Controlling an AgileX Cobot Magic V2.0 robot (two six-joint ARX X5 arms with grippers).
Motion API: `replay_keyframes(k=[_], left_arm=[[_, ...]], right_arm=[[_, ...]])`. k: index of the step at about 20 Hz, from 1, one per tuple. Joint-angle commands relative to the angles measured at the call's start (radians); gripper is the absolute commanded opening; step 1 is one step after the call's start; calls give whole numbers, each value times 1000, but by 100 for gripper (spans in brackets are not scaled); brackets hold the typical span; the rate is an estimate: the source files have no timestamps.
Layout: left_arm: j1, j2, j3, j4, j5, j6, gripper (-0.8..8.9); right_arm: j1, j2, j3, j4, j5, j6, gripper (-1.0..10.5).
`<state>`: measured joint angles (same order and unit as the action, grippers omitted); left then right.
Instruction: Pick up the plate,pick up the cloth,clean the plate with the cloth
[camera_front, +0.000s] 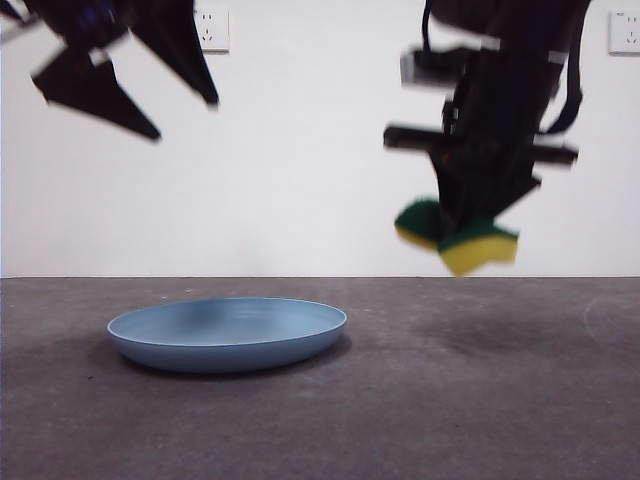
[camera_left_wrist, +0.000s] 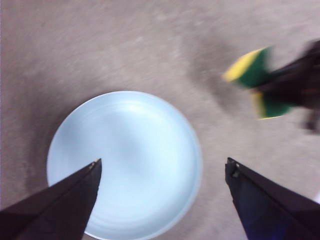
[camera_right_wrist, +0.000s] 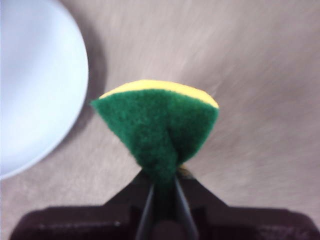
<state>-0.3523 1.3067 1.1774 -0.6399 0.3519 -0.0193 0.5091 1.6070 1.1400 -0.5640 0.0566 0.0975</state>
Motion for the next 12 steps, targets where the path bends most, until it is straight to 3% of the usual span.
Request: replay_keyframes(k=[1, 4, 8, 9, 12], left_arm=[[-11, -90, 2, -38, 28, -3, 409], [-30, -205, 2, -81, 69, -8, 409], [-60, -312, 2, -110, 76, -24, 408], [-63, -328, 2, -115, 76, -34, 408], [-68, -352, 2, -129, 76, -37, 408]], right_arm=[[-24, 56, -8, 5, -19, 11, 1], [-60, 109, -8, 3, -87, 11, 5], [-77, 145, -8, 0, -107, 14, 13], [-77, 145, -8, 0, -108, 14, 49], [-77, 145, -8, -2, -107, 15, 317]])
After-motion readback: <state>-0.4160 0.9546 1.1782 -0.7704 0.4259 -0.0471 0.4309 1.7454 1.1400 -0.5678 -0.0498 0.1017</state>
